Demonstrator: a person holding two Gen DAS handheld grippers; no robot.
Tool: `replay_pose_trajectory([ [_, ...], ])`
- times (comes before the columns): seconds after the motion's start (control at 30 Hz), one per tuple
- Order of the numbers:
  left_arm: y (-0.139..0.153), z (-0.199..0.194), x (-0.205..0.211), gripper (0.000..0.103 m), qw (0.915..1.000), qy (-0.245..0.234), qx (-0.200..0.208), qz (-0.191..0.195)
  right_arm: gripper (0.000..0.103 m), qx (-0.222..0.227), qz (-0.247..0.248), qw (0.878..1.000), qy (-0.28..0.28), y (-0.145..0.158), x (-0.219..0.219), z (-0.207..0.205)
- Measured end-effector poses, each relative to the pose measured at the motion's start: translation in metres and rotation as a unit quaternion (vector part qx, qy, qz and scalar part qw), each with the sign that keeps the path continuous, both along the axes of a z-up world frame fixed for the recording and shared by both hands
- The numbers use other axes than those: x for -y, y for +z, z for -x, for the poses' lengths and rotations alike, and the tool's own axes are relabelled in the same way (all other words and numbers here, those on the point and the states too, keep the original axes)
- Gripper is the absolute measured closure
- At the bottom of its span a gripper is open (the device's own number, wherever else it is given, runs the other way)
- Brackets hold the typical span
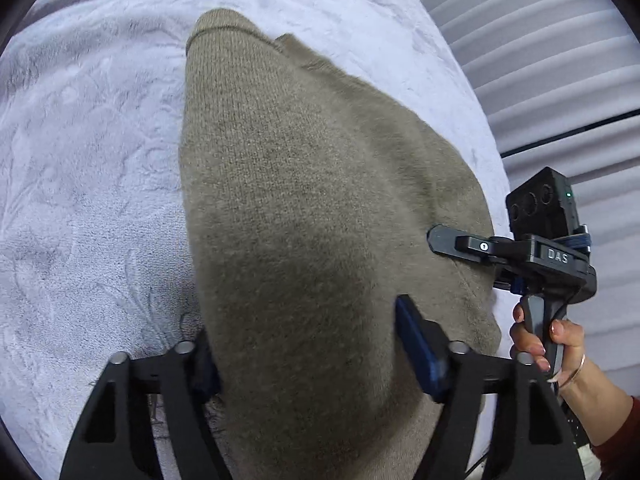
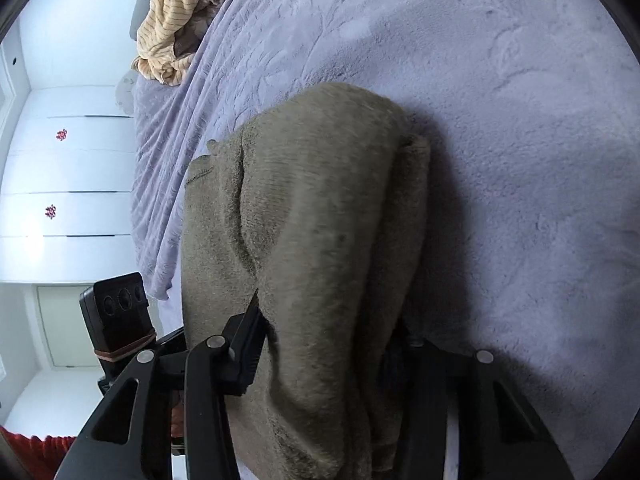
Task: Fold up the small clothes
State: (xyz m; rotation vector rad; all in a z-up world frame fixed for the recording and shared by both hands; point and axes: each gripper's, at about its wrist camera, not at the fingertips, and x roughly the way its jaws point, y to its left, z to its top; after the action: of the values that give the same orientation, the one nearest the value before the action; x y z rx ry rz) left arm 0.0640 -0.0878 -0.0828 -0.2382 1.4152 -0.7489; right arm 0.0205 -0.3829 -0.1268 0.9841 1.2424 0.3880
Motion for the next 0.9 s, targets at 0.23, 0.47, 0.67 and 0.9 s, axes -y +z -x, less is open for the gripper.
replay_pose_trajectory([
  [0.23, 0.033, 0.005, -0.018, 0.056, 0.999, -0.01, 0.003, 0.043, 0.067, 0.015, -0.064, 0.997, -0.035, 0.019, 0.001, 0.011],
  [0.47, 0.069, 0.026, -0.032, 0.056, 0.9983, -0.027, 0.016, 0.048, 0.067, 0.026, -0.084, 0.995, -0.036, 0.056, -0.013, 0.026],
  [0.67, 0.099, 0.052, -0.065, 0.056, 0.998, -0.028, 0.017, 0.055, 0.067, 0.027, -0.102, 0.994, -0.037, 0.088, -0.032, 0.052],
  [0.9, 0.118, 0.084, -0.113, 0.056, 0.9985, -0.028, 0.005, 0.047, 0.067, 0.007, -0.128, 0.991, -0.037, 0.102, -0.07, 0.091],
])
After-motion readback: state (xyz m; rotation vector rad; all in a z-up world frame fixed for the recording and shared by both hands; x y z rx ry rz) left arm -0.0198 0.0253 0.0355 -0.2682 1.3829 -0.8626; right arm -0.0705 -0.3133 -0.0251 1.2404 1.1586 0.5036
